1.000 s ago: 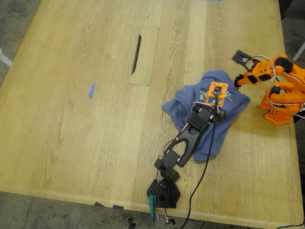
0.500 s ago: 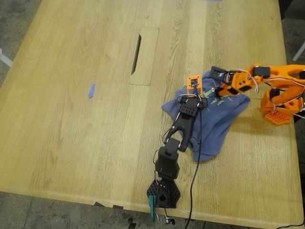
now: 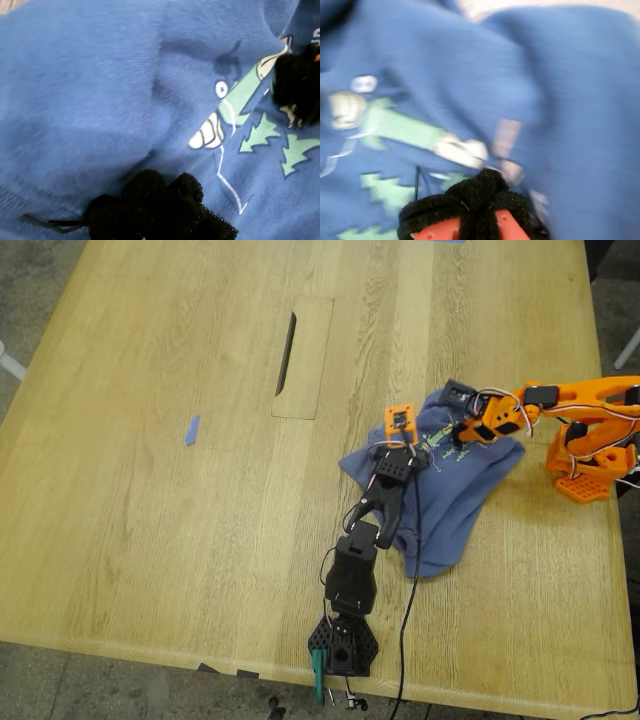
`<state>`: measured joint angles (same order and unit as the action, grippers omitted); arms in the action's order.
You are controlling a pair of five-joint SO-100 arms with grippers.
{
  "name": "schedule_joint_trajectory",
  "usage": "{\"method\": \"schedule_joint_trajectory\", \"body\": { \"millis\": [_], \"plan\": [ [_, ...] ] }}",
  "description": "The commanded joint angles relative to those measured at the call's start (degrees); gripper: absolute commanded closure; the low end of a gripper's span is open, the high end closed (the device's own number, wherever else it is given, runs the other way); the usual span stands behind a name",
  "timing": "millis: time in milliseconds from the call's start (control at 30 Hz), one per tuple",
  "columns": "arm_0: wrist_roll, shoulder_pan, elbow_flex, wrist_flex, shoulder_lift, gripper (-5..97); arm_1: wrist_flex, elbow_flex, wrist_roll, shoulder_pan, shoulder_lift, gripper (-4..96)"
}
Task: Fold a T-shirt
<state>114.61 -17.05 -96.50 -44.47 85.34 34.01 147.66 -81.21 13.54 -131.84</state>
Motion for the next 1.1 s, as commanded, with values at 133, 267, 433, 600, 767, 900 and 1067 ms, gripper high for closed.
{"method": "schedule_joint_trajectory", "body": {
  "millis": [133,267,433,600,767,900,1067],
  "plan": [
    [0.09,7.91,-11.87,1.23,15.91,91,3.08,3.96,0.09,9.40,-7.91,91.3],
    [0.00,9.49,-11.16,-0.70,18.72,91,7.73,3.60,0.00,12.48,-12.48,91.3],
    [0.26,4.13,0.53,-7.12,16.79,91,14.68,-6.59,0.00,9.93,-11.60,91.4],
    [0.44,-2.99,17.23,-12.13,8.17,91,18.63,-18.81,0.18,2.55,-5.10,91.4],
    [0.62,-6.77,30.59,-14.06,-1.67,91,16.26,-20.74,0.44,-3.87,-0.62,91.4],
    [0.88,-7.21,31.46,-12.04,-5.45,91,10.20,-14.85,0.53,-5.71,0.97,91.4],
    [0.88,-3.43,25.49,-7.56,-6.86,91,2.81,-7.47,0.35,-2.55,2.37,91.4]
  ]
}}
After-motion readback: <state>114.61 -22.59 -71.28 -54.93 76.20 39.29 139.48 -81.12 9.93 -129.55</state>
